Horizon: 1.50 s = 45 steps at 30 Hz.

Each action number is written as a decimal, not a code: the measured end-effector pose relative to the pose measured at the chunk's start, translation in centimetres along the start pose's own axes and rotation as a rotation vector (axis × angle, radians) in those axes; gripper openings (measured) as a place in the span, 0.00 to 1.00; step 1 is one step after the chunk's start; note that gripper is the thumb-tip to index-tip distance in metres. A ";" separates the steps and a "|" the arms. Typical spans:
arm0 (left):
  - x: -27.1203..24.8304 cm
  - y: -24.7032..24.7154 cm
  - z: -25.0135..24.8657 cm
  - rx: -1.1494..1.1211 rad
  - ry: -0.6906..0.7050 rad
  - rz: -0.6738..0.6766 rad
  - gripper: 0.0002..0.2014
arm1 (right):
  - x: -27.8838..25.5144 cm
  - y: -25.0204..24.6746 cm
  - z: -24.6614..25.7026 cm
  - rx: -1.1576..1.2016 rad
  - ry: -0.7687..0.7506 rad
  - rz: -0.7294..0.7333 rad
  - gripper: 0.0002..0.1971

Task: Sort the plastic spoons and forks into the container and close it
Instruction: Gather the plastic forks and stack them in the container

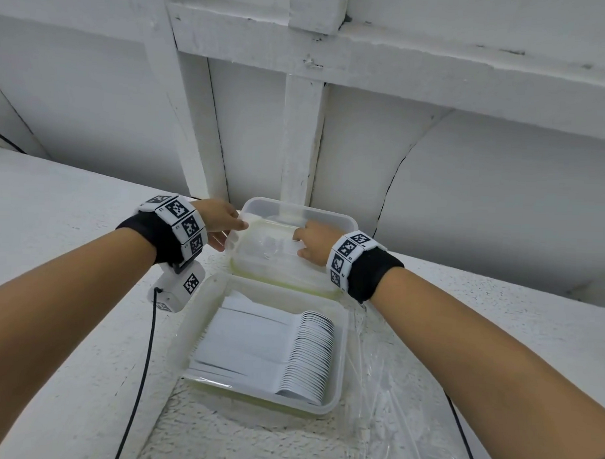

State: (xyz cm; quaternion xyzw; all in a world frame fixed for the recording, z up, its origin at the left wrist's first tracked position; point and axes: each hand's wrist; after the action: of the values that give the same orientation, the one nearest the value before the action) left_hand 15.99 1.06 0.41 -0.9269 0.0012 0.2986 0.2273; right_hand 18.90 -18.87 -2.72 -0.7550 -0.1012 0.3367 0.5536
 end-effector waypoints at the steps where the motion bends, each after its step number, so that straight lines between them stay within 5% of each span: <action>1: 0.0 0.0 0.0 -0.005 0.002 -0.003 0.11 | -0.1 -0.2 0.0 0.047 -0.008 0.007 0.21; 13: 0.0 0.1 0.5 -0.095 0.020 -0.038 0.05 | -0.9 -1.1 0.3 0.279 -0.001 0.040 0.18; 20: -1.9 -0.4 -0.1 -0.004 0.056 -0.057 0.13 | -4.2 -2.7 -0.5 0.237 0.010 -0.061 0.18; 25: -5.8 -0.2 -1.2 0.257 0.265 -0.163 0.17 | -10.7 -3.4 -1.6 0.233 -0.012 -0.240 0.18; 29: -10.5 2.5 -2.1 0.226 0.551 -0.214 0.13 | -17.4 -1.5 -2.5 0.241 0.026 -0.322 0.18; 36: -18.2 12.2 -1.4 0.135 0.799 0.077 0.06 | -26.5 6.4 -1.6 0.302 0.166 -0.194 0.17; 39: -19.5 17.0 -0.3 0.279 0.755 0.211 0.09 | -28.6 9.8 -0.6 0.362 0.218 -0.149 0.16; 45: -19.2 24.3 1.6 0.689 0.372 0.285 0.25 | -31.5 13.4 0.6 0.508 0.365 -0.158 0.14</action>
State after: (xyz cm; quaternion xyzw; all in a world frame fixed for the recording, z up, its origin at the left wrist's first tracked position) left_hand -4.01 -22.58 -0.37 -0.8254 0.2705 0.1365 0.4764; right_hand -8.09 -39.86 -2.46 -0.6306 0.0288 0.1661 0.7576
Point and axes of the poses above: each hand's wrist, its own x-axis towards the middle knuckle, its own y-axis out of the palm, z = x × y, and after that the axes turned 15 degrees about -x, right-handed
